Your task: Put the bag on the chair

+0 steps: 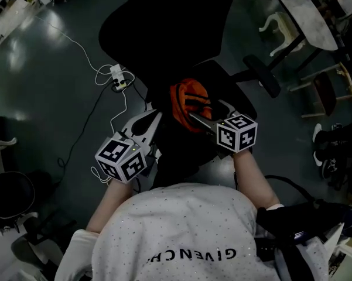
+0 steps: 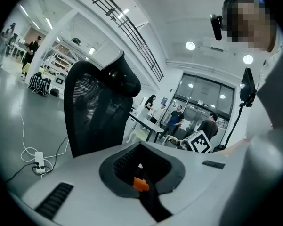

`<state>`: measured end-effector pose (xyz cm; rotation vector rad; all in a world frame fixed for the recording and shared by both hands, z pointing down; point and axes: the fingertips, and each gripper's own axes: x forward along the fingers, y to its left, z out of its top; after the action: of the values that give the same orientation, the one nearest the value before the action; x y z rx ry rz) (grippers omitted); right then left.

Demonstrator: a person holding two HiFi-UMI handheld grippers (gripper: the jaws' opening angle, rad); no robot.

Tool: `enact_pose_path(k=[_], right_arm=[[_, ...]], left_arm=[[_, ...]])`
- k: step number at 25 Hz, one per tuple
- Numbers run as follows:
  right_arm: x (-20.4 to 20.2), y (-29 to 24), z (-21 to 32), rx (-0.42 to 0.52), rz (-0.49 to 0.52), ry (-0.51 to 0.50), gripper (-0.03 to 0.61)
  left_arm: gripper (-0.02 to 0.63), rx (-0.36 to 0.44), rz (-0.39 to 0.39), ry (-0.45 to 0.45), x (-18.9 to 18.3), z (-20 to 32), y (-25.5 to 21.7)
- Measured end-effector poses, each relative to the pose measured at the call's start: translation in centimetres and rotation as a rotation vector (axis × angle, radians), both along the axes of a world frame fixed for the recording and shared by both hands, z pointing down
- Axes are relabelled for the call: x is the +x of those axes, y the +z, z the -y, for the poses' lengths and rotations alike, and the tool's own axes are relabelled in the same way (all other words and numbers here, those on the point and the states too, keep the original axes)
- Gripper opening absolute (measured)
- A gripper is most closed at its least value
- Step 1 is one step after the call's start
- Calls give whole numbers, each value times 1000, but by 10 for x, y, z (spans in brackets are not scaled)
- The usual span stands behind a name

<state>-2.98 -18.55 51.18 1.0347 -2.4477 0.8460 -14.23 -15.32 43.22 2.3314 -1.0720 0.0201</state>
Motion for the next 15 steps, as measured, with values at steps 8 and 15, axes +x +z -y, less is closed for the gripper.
enact_pose_path(k=[8,15], right_arm=[[20,-62,-37,147,0,-57,513],[77,-142,-74,315,148,18,280]], left_arm=[[0,54,7,-47,18,-38,-30],[2,124,2,-10,62,-76,-59]])
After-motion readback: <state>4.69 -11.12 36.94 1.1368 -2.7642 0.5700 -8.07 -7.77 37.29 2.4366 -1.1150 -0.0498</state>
